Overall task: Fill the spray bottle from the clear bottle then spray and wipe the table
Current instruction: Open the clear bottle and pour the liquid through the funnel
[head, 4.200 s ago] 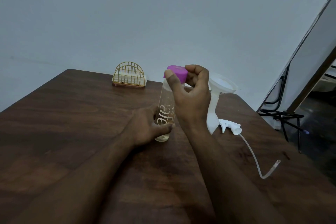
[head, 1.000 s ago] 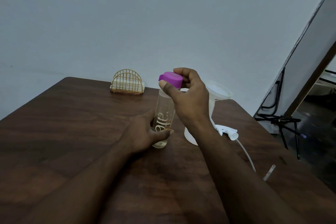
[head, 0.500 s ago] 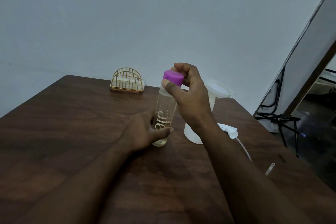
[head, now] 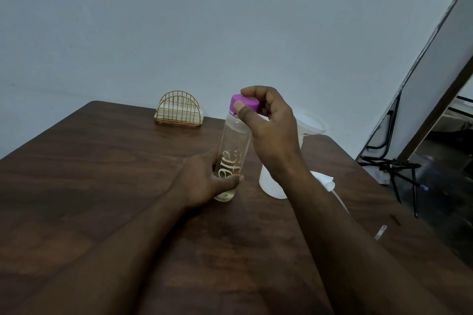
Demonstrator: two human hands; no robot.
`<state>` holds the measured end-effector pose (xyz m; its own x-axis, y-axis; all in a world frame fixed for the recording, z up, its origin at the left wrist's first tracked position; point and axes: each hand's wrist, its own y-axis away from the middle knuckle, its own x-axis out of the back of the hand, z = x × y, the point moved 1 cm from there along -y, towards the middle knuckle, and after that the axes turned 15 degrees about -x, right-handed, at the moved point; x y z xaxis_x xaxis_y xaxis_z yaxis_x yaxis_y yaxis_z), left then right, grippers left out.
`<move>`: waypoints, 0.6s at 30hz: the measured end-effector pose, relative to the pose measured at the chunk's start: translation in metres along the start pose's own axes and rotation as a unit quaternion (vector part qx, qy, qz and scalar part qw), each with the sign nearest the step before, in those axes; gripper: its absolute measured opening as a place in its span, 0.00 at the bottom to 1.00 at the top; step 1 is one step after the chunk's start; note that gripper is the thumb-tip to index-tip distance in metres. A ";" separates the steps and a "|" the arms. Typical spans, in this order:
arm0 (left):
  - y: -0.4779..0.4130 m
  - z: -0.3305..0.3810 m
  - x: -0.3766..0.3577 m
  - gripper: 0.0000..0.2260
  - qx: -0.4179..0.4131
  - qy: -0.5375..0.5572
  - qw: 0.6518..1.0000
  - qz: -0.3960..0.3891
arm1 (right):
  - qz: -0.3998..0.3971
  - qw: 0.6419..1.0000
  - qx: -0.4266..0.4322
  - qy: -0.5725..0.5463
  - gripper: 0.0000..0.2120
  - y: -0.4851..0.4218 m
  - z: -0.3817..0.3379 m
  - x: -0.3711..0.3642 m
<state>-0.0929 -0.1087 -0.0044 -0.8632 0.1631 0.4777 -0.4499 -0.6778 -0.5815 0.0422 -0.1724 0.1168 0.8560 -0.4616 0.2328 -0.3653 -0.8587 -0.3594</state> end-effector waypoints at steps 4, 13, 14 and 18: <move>0.000 0.002 0.001 0.17 -0.002 -0.001 1.000 -0.003 | 0.028 0.995 0.020 0.091 0.28 0.000 -0.003 -0.004; 0.000 0.003 0.001 0.17 -0.008 -0.007 1.000 0.011 | 0.045 0.997 0.025 0.065 0.20 0.000 -0.005 0.000; 0.000 0.003 0.000 0.18 -0.006 -0.004 1.000 0.009 | 0.039 0.997 0.025 0.068 0.21 0.000 -0.005 0.000; 0.001 0.004 0.001 0.18 -0.003 0.006 1.000 0.003 | 0.045 0.994 0.013 0.103 0.28 -0.002 -0.005 -0.004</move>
<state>-0.0928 -0.1122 -0.0017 -0.8685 0.1670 0.4667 -0.4459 -0.6745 -0.5885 0.0375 -0.1697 0.1210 0.7270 -0.5736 0.3775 -0.4249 -0.8076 -0.4089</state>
